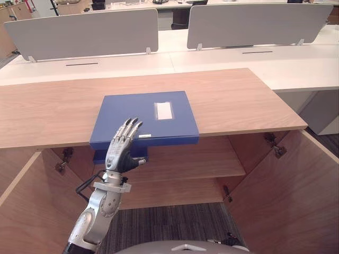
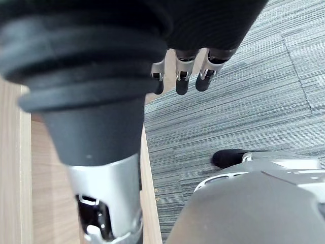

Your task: Walk over to the cabinet, pick up the folder, carry it to the office cabinet, place the folder inside the office cabinet, then close the office cabinet door

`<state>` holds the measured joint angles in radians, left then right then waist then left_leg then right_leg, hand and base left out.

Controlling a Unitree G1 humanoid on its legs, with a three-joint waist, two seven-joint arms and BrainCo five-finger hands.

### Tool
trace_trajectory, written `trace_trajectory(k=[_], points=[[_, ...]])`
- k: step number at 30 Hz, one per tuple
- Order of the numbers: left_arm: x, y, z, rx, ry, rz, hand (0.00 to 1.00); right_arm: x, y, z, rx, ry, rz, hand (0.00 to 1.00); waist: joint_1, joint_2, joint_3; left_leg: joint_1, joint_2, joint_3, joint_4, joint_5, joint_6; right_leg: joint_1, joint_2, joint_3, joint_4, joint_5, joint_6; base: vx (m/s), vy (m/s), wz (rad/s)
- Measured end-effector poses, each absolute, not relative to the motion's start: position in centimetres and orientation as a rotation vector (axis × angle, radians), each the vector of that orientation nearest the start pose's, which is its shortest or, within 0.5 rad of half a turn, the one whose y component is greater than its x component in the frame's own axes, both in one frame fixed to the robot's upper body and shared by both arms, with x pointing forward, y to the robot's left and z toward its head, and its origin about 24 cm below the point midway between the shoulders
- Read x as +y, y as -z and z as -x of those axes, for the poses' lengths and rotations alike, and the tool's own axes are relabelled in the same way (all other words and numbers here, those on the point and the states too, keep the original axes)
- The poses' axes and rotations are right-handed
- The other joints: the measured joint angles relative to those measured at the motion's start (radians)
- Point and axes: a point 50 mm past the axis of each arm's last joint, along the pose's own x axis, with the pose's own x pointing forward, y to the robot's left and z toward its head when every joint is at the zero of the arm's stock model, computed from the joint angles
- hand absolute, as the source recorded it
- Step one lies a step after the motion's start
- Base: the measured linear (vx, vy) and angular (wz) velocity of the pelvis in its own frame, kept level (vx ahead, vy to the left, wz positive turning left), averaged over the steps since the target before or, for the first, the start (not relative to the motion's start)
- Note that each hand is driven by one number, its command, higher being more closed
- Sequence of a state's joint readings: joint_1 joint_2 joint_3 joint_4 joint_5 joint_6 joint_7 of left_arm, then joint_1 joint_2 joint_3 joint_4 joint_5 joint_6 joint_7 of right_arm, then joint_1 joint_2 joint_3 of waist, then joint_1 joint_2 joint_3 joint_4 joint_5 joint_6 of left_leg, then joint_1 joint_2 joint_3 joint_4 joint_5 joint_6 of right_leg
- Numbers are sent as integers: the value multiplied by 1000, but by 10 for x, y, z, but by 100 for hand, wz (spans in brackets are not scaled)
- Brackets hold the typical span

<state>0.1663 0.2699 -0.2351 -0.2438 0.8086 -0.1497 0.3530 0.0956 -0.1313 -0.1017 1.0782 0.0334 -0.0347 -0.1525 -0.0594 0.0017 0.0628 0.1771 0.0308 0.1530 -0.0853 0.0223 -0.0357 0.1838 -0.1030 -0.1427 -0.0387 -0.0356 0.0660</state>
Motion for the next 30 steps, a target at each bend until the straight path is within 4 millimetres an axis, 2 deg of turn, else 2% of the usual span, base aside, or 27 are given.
trace_trajectory(k=[13,14,24,30], points=[[139,-72,-219,-449,-52,-1055,0,-222,160,-80,1131,341,114,0,-1,-3,-5,-2,0,0,-1,0,0,1,0,-1,-5,1,0,0,0,0],[139,-72,-219,-450,-52,-1059,100,-222,160,-79,1132,342,114,0,-1,-3,-6,-2,0,0,-1,0,0,1,0,-1,-5,1,0,0,0,0],[146,-80,-230,-480,-108,-1151,100,-223,162,-73,1159,352,81,0,-8,-5,-24,-5,0,6,-1,-5,-1,0,1,3,-14,5,3,0,-1,-1],[147,-82,-231,-494,-130,-1150,100,-223,162,-73,1158,360,68,0,-10,-5,-24,-5,0,13,-1,-8,-2,0,1,12,-19,14,9,-1,-7,-4]])
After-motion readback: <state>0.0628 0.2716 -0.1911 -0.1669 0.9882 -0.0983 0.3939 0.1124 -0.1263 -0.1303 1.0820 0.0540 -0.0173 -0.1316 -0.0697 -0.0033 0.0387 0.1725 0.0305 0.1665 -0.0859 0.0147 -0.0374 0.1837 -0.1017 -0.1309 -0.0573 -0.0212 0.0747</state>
